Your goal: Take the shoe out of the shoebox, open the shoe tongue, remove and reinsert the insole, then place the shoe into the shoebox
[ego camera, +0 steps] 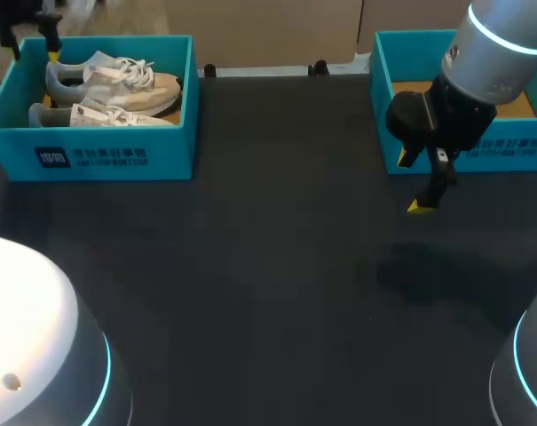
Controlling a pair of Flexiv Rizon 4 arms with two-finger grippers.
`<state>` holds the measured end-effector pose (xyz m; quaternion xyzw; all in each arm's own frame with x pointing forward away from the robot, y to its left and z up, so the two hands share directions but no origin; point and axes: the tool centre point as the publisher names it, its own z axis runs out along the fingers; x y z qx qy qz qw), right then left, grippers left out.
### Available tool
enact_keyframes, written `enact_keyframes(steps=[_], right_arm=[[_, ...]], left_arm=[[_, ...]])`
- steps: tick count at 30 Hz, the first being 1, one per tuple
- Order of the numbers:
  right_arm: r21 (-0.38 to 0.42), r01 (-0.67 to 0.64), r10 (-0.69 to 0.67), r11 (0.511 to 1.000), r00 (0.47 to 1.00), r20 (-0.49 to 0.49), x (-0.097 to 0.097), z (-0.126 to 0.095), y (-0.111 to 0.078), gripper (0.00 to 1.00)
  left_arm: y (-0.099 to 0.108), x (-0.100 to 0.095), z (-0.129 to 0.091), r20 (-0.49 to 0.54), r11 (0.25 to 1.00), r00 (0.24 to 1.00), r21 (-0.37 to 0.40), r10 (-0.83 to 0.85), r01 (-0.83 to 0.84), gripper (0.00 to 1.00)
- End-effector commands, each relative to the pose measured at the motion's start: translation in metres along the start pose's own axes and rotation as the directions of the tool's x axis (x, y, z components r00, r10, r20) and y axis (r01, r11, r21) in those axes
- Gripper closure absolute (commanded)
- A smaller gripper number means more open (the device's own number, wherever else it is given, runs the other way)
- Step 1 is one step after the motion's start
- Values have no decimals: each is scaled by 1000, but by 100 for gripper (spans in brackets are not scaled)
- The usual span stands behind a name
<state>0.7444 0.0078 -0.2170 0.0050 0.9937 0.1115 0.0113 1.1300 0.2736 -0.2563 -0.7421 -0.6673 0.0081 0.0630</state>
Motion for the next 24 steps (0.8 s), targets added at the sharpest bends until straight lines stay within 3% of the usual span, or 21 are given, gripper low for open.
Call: enact_keyframes(steps=[1, 13, 24], right_arm=[[1, 0, 0, 1000, 1000, -1, -1, 1, 0, 0], [1, 0, 0, 1000, 1000, -1, -1, 1, 0, 0], [1, 0, 0, 1000, 1000, -1, -1, 1, 0, 0]], left_arm=[[-43, -1, 4, -3, 989, 1000, -150, 1, -2, 20], [-66, 2, 18, 15, 989, 1000, -150, -16, 18, 22], [-66, 3, 48, 2, 988, 1000, -157, 3, -3, 25]])
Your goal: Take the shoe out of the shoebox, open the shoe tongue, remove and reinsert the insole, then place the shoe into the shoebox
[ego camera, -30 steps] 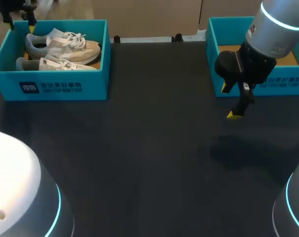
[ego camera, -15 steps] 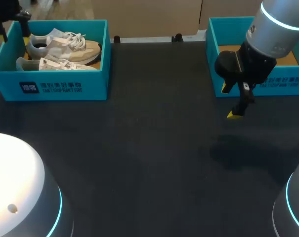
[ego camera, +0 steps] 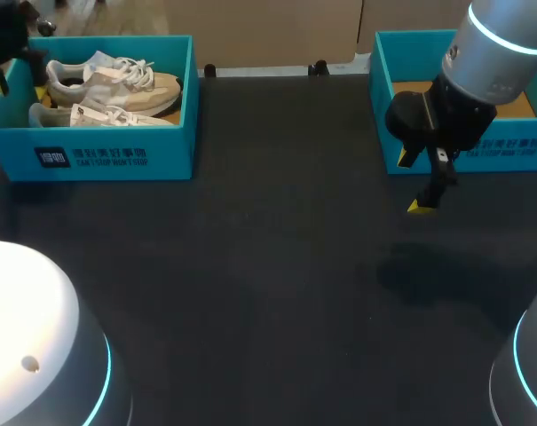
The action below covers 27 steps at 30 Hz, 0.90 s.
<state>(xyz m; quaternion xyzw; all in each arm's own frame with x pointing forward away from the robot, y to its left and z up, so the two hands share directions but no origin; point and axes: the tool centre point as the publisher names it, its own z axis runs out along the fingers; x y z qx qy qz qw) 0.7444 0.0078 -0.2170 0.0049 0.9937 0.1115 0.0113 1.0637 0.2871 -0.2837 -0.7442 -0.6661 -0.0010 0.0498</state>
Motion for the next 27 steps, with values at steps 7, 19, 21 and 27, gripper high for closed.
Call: enact_keyframes(steps=[7, 19, 21, 27], right_arm=[[1, 0, 0, 1000, 1000, -1, -1, 1, 0, 0], [1, 0, 0, 1000, 1000, -1, -1, 1, 0, 0], [1, 0, 0, 1000, 1000, -1, -1, 1, 0, 0], [1, 0, 0, 1000, 1000, -1, -1, 1, 0, 0]], left_arm=[[6, -2, 35, -1, 995, 1000, -104, 3, -3, 25], [12, 4, 66, -18, 997, 1000, -73, 14, -15, 23], [11, 5, 71, -21, 997, 1000, -73, 18, -20, 23], [11, 9, 82, -32, 996, 999, -80, 24, -26, 25]])
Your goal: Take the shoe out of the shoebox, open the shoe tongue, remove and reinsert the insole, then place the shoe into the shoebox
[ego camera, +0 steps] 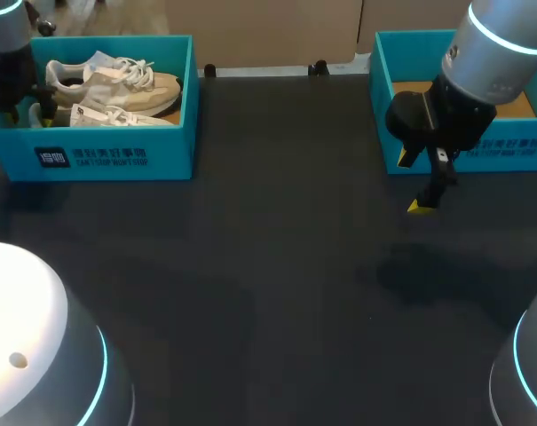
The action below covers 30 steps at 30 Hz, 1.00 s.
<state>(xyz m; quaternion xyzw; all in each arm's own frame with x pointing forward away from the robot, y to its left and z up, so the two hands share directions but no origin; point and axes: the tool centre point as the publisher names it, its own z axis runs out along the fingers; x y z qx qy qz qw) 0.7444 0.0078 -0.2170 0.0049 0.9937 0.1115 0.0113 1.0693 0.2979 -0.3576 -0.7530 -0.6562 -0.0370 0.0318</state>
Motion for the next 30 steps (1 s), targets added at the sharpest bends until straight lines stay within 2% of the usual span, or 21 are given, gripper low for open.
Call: enact_keyframes(steps=[1, 3, 4, 5, 7, 8, 10, 11, 12, 22, 25, 30], right_arm=[[1, 0, 0, 1000, 1000, -1, -1, 1, 0, 0], [1, 0, 0, 1000, 1000, -1, -1, 1, 0, 0], [1, 0, 0, 1000, 1000, -1, -1, 1, 0, 0], [1, 0, 0, 1000, 1000, -1, -1, 1, 0, 0], [1, 0, 0, 1000, 1000, -1, -1, 1, 0, 0], [1, 0, 0, 1000, 1000, -1, -1, 1, 0, 0], [1, 0, 0, 1000, 1000, -1, -1, 1, 0, 0], [1, 0, 0, 1000, 1000, -1, -1, 1, 0, 0], [1, 0, 0, 1000, 1000, -1, -1, 1, 0, 0], [1, 0, 0, 1000, 1000, -1, -1, 1, 0, 0], [1, 0, 0, 1000, 1000, -1, -1, 1, 0, 0], [1, 0, 0, 1000, 1000, -1, -1, 1, 0, 0]], left_arm=[[1, 2, 10, -2, 1000, 1000, -4, 3, -3, 27], [1, 3, 12, -1, 1000, 1000, -1, 2, -2, 36], [1, 3, 13, 0, 1000, 1000, 0, 3, -3, 51], [2, 3, 14, 0, 1000, 1000, 0, 2, -2, 57], [2, 3, 15, 2, 1000, 1000, 1, 3, -3, 63], [2, 2, 16, 1, 1000, 1000, 1, 3, -3, 77], [2, 2, 17, 1, 1000, 1000, 3, 6, -6, 85], [2, 2, 17, 0, 1000, 1000, 4, 7, -7, 97], [2, 2, 18, -1, 1000, 1000, 6, 8, -8, 100], [-1, 4, 11, -12, 999, 999, 9, 33, -33, 100], [-2, 4, 4, -14, 999, 999, 10, 46, -46, 100], [-3, 6, -22, -6, 998, 998, 14, 57, -57, 100]])
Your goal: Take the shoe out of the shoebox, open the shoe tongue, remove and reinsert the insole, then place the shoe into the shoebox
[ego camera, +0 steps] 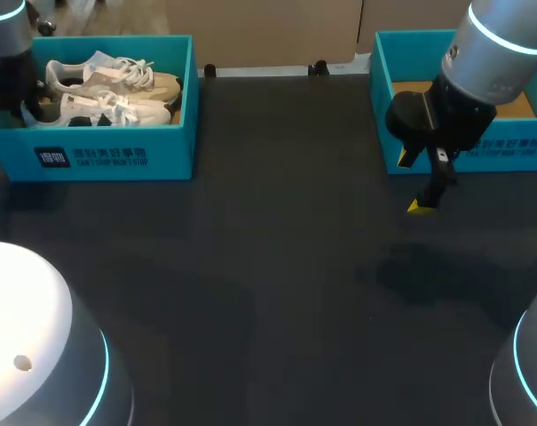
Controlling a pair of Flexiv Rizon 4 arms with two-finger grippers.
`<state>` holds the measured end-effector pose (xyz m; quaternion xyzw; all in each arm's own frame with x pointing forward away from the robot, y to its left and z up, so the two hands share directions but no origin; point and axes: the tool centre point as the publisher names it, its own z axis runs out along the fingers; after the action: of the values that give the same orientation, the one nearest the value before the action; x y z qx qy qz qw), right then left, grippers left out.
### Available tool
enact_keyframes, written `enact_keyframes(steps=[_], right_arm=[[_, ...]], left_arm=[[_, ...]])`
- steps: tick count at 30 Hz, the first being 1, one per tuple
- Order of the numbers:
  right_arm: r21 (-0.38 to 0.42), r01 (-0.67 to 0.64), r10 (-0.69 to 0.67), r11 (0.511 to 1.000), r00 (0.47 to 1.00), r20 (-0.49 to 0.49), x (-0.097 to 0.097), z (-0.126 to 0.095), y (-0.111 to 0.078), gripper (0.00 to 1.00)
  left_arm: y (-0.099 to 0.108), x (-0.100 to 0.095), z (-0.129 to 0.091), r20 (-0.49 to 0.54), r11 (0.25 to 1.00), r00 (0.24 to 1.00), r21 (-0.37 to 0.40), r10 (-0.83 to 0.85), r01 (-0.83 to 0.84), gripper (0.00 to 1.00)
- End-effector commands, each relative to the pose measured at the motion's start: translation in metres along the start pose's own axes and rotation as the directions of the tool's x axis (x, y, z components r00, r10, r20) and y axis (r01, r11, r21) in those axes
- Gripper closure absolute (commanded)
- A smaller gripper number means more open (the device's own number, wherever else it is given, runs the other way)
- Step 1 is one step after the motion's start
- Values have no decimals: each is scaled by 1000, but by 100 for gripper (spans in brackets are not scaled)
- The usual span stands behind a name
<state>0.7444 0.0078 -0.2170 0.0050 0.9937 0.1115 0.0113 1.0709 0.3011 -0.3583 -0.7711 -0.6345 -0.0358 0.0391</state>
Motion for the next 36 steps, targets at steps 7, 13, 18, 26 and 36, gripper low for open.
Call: enact_keyframes(steps=[7, 13, 18, 26, 36], right_arm=[[1, 0, 0, 1000, 1000, -1, -1, 1, 0, 0], [1, 0, 0, 1000, 1000, -1, -1, 1, 0, 0], [1, 0, 0, 1000, 1000, -1, -1, 1, 0, 0], [1, 0, 0, 1000, 1000, -1, -1, 1, 0, 0], [1, 0, 0, 1000, 1000, -1, -1, 1, 0, 0]], left_arm=[[0, 9, -59, 13, 1000, 1000, 7, -11, 11, 100], [4, 14, -85, -20, 1000, 999, 3, -28, 28, 100], [3, 17, -102, -10, 1000, 1000, 10, -24, 24, 100], [5, 25, -135, -16, 999, 999, 0, -39, 39, 100], [11, 46, -168, -49, 994, 993, -42, -105, 103, 100]])
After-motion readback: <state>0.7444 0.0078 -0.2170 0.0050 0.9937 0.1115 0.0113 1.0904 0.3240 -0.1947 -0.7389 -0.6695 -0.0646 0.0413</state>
